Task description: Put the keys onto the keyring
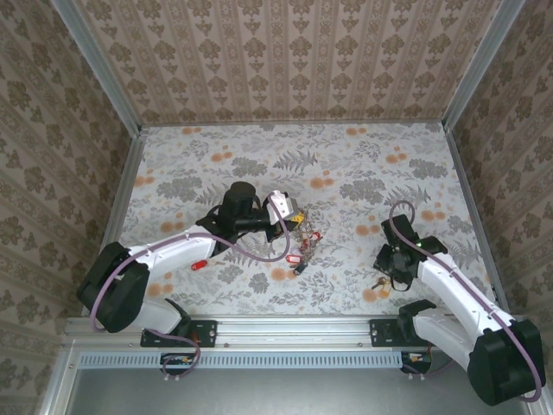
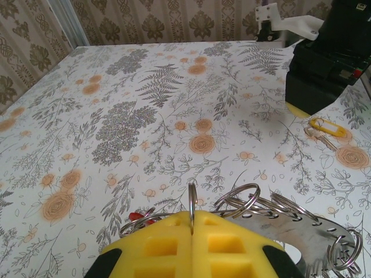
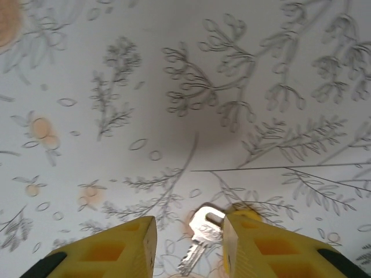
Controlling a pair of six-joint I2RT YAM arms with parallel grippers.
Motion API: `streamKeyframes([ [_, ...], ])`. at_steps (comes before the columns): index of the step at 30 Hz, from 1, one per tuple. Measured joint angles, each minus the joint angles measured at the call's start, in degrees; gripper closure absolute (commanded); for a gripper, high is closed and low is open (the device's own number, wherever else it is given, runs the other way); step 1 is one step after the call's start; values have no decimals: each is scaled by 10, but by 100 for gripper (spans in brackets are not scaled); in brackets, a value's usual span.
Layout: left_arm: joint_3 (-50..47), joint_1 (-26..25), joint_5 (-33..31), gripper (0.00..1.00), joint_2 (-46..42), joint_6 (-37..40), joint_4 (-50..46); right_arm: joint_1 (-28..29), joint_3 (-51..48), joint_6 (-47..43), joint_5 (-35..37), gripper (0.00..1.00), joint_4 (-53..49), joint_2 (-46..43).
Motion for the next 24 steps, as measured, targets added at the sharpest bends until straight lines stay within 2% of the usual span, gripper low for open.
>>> streamKeyframes([
  [11,0,0,0,100,0,0,-8,1,-2,68,31,63,-24,-8],
  [24,1,3,0,100,0,1,-9,39,-16,229,57,63,-17,17],
])
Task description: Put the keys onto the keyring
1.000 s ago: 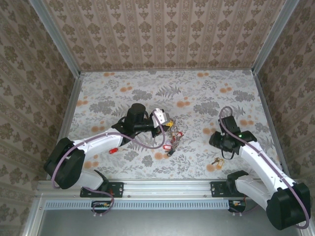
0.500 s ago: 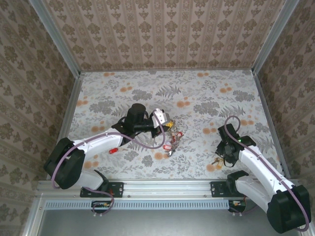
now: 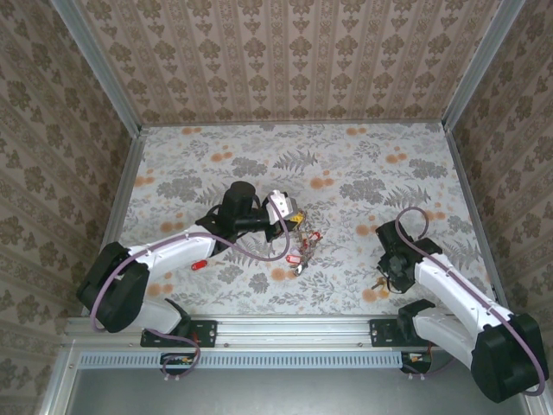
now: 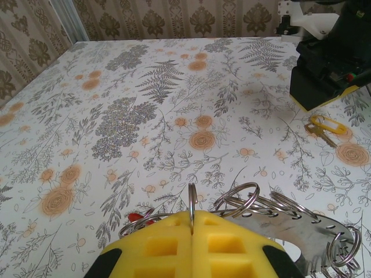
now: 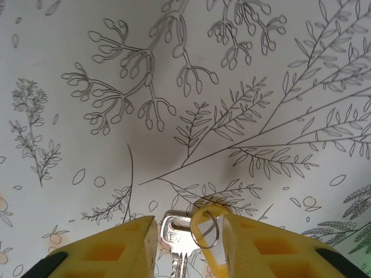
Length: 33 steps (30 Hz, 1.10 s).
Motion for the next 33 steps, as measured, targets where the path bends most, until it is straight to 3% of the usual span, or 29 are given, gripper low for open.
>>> streamKeyframes([
  [15,3,4,0,100,0,0,-6,29,-11,57,-14,66,92,78],
  [19,3,4,0,100,0,0,-7,29,4,34,-25,75,125,110],
  [23,3,4,0,100,0,0,-12,35,40,-3,-35,90,150,163],
  [33,3,4,-2,100,-9,0,-23,43,85,-118,-42,90,162,213],
])
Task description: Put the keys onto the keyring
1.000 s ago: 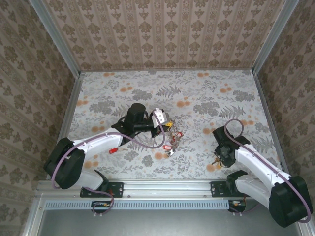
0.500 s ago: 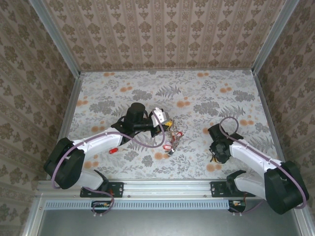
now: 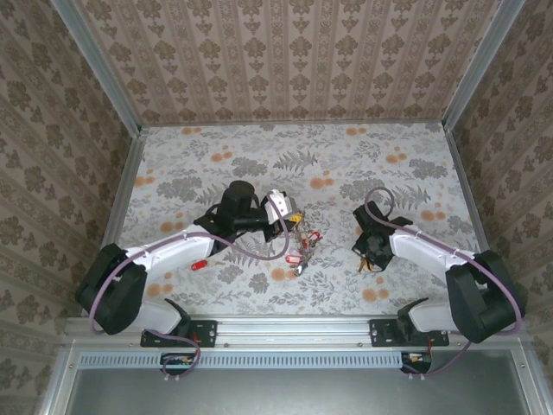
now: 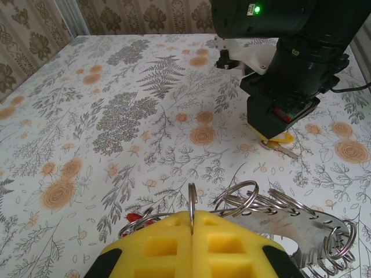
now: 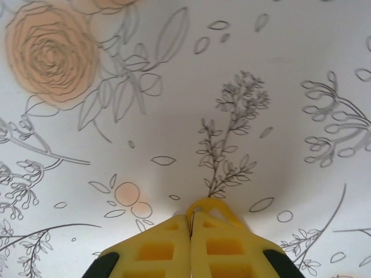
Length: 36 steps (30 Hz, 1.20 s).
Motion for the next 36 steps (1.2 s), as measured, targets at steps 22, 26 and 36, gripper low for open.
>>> streamKeyframes([
  [22,0,0,0,100,-2,0,-5,-8,43,-226,-48,83,-4,46],
  [26,0,0,0,100,-2,0,-5,-8,46,-228,-48,87,-9,46],
  [36,0,0,0,100,-2,0,-5,-8,46,-228,-47,85,-22,46],
])
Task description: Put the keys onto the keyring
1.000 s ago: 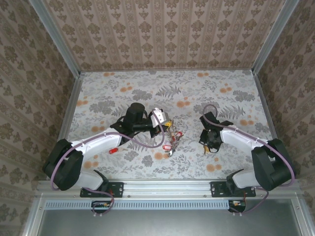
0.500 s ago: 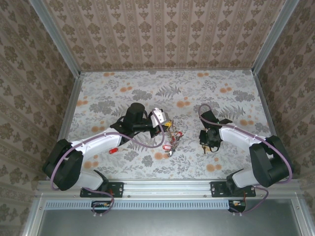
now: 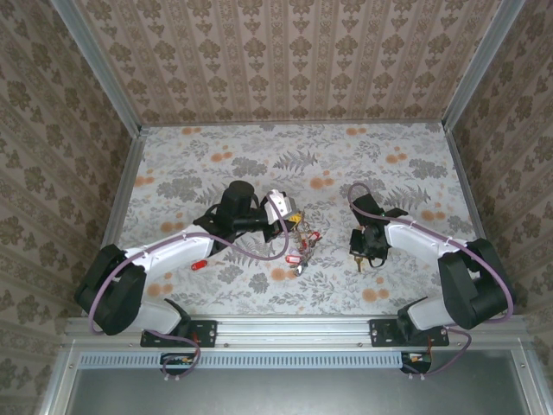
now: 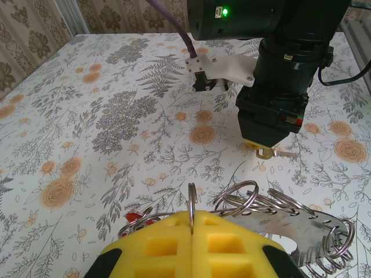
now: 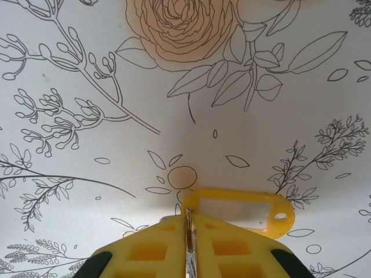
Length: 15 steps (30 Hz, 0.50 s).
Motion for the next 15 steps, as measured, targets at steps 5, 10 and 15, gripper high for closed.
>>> streamKeyframes([
  [5,0,0,0,100,0,0,0,0,0,0,0,85,-2,0],
  [10,0,0,0,100,0,0,0,0,4,0,0,86,-2,0],
  [15,0,0,0,100,0,0,0,0,5,-2,0,86,-2,0],
])
